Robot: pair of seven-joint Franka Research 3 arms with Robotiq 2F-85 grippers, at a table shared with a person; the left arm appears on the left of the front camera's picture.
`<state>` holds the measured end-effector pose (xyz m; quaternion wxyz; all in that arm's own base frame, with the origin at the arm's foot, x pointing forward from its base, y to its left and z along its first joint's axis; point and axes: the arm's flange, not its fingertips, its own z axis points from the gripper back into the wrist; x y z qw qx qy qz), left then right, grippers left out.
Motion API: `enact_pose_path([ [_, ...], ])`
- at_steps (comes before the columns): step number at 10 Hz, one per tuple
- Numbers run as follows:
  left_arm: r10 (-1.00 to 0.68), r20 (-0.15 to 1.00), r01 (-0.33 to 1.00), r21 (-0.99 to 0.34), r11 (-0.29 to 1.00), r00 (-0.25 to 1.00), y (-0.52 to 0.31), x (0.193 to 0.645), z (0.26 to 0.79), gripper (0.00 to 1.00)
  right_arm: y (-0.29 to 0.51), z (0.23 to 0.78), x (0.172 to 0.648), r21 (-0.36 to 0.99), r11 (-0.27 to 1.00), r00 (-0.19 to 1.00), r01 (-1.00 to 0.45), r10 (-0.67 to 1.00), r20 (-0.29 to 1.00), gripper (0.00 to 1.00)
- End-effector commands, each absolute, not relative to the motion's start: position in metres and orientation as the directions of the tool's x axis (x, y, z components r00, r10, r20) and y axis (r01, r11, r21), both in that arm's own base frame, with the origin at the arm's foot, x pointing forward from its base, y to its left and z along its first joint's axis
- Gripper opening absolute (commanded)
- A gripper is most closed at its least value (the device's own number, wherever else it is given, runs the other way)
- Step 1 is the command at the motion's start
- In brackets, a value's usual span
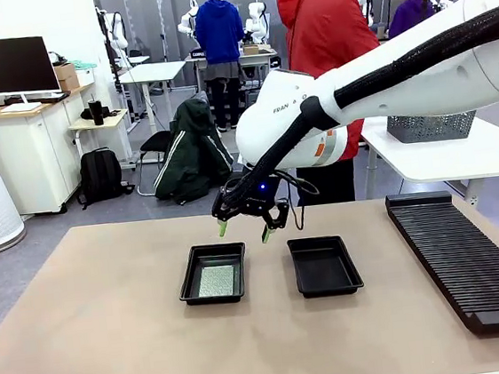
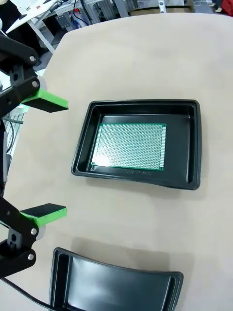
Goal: Inspect and transfer BCBs to ESD trays.
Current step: Pick up the Blank PCB from the PCB Rack and place it in the left ESD tray, then pick up the ESD tray and place it on the left side of the table.
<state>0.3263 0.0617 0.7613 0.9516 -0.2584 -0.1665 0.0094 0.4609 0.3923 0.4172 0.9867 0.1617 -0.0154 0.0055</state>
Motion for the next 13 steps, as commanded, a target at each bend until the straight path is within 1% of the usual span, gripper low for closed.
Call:
enact_pose_path([
  [1,0.104,0.311,0.068,-0.496,0.866,0.945,0.0623,0.3251,0.7598,1.00,0.3942,0.4159,0.4596,0.327,0.945,1.000,-0.022,0.015,0.027,1.00],
  [13,0.104,0.311,0.068,-0.496,0.866,0.945,0.0623,0.3251,0.7598,1.00,0.3942,0.4159,0.4596,0.327,0.945,1.000,-0.022,0.015,0.027,1.00],
])
